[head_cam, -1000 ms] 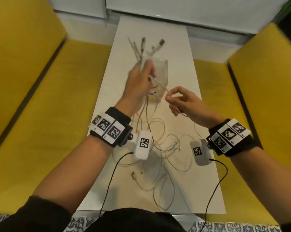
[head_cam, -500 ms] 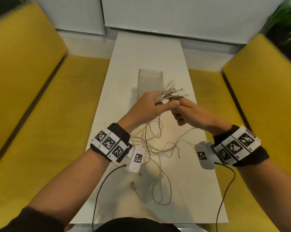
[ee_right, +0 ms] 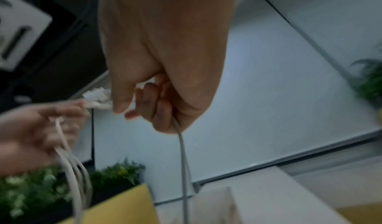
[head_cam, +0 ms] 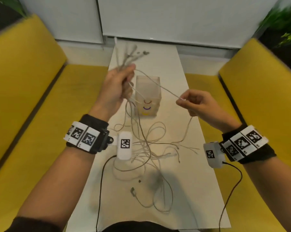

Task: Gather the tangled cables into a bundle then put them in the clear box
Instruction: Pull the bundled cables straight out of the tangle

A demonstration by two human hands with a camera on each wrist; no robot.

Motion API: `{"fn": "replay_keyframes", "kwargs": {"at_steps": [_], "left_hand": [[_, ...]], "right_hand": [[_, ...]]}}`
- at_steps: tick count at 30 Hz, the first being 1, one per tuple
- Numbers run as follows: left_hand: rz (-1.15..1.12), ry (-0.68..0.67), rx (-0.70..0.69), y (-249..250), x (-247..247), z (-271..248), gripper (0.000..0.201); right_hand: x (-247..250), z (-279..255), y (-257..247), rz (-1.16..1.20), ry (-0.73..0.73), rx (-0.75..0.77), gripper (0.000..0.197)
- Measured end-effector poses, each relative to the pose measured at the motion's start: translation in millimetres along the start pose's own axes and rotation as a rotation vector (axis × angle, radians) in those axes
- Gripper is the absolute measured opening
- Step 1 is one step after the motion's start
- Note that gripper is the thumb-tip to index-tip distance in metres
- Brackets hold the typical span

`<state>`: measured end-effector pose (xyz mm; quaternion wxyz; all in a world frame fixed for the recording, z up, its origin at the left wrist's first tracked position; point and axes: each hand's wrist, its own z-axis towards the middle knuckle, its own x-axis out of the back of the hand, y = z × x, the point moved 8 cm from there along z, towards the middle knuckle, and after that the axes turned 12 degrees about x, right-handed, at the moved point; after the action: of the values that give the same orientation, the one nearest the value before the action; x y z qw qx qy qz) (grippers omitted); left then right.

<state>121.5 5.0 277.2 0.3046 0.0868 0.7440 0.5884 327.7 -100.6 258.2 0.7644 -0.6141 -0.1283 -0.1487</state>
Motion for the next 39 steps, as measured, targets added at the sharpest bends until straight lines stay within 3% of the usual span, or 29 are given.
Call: {"fn": "replay_keyframes", "kwargs": {"at_steps": [3,5,8,11,16,22,24,26,27,29,31,33,35,39], "left_hand": [[-0.165,0.112,-0.136,36.3,29.0,-6.1,0.037],[-0.271,0.13,-0.207,60.6,46.6,-11.4,0.041],[-0.221,0.16,-0.241,78.3,59.0,-14.9,0.04],[-0.08,0.186,-0.251,69.7,49.0,-17.1,0.038],[-0.084,0.219,-0.257,62.0,52.9,-16.7,0.036],[0.212,0.229,-0.179,41.2,37.0,-7.6,0.029],[0.291,0.239,-0.122,19.2,28.8,1.1,0.027],[0.334,0.295,-0.076,-1.2,26.4,9.2,0.026],[0.348,0.324,-0.059,-9.2,27.0,13.1,0.025],[0.416,0.371,-0.027,-21.2,29.4,22.3,0.023],[0.526,0.409,0.001,-29.3,35.8,30.5,0.027],[0.669,0.432,-0.013,-31.6,40.9,35.4,0.036],[0.788,0.436,-0.064,-28.6,39.9,35.2,0.039],[0.834,0.457,-0.169,-11.5,42.5,26.7,0.031]], "right_hand": [[22.5,-8.1,16.6,-0.158,0.087,-0.006,0.025],[42.0,-19.7,39.5,-0.213,0.182,-0.063,0.036],[63.9,-36.0,71.5,-0.291,0.262,-0.143,0.05],[69.8,-43.0,99.9,-0.42,0.227,-0.224,0.043],[79.1,-64.7,139.6,-0.927,0.072,-0.348,0.042],[57.5,-72.8,181.7,-0.874,-0.063,-0.482,0.046],[44.4,-73.0,195.1,-0.936,-0.186,-0.553,0.051],[23.2,-71.5,197.1,-0.952,-0.243,-0.532,0.078],[8.0,-69.2,191.0,-0.898,-0.227,-0.468,0.077],[-35.5,-70.3,178.6,-0.723,-0.269,-0.316,0.05],[-93.3,-88.8,181.2,-0.644,-0.539,-0.262,0.032],[-142.5,-117.6,194.0,-0.579,-0.751,-0.269,0.039],[-170.5,-140.5,209.5,-0.59,-0.817,-0.289,0.048],[-182.0,-162.7,218.7,-0.699,-0.851,-0.215,0.021]]}}
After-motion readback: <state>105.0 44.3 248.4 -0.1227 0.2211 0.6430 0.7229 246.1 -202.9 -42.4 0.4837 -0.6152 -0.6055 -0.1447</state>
